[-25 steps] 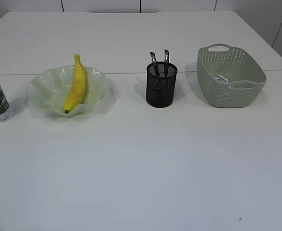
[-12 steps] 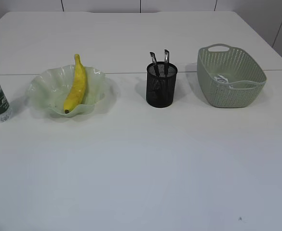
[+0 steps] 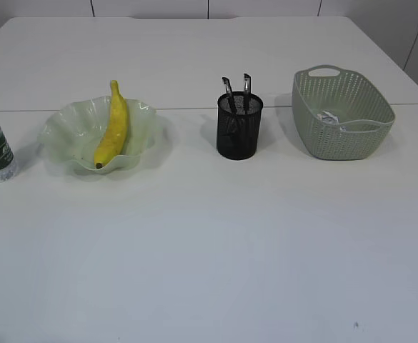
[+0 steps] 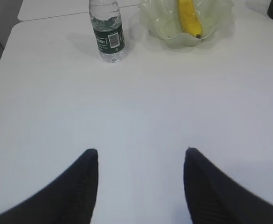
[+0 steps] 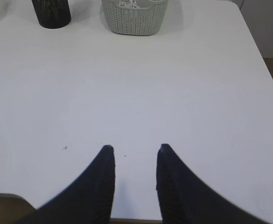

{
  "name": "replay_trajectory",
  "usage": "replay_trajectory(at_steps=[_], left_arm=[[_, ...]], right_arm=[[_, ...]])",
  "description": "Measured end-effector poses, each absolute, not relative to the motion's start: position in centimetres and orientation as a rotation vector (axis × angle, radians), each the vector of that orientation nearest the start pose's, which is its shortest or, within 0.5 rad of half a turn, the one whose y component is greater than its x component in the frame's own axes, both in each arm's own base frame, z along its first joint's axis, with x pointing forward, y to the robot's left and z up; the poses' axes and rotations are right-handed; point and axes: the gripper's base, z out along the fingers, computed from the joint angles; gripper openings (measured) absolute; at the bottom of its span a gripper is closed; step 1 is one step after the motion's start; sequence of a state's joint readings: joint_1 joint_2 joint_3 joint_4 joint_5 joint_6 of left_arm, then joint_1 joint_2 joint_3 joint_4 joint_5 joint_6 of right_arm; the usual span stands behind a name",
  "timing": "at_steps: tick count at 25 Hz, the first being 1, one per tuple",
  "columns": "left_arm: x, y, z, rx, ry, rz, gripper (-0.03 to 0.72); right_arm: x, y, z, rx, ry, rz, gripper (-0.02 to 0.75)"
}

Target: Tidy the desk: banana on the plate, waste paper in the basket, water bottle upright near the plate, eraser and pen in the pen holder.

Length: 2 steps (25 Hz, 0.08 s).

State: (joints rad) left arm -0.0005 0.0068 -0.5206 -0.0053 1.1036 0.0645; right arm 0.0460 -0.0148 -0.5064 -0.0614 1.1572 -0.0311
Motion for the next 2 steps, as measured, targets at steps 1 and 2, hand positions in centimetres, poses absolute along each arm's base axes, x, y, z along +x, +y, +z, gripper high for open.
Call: replay_trajectory(at_steps=[1, 2], left_arm=[[-0.81, -0.04, 27.96, 0.068, 2.072, 0.033, 0.412], [-0.81, -0.04, 27.96, 0.068, 2.072, 0.033, 0.412]], right_arm=[[-1.2, -0.57, 27.14, -0.074, 2.117, -0.065, 0.232], [-1.2, -0.57, 27.14, -0.074, 2.117, -0.065, 0.232]])
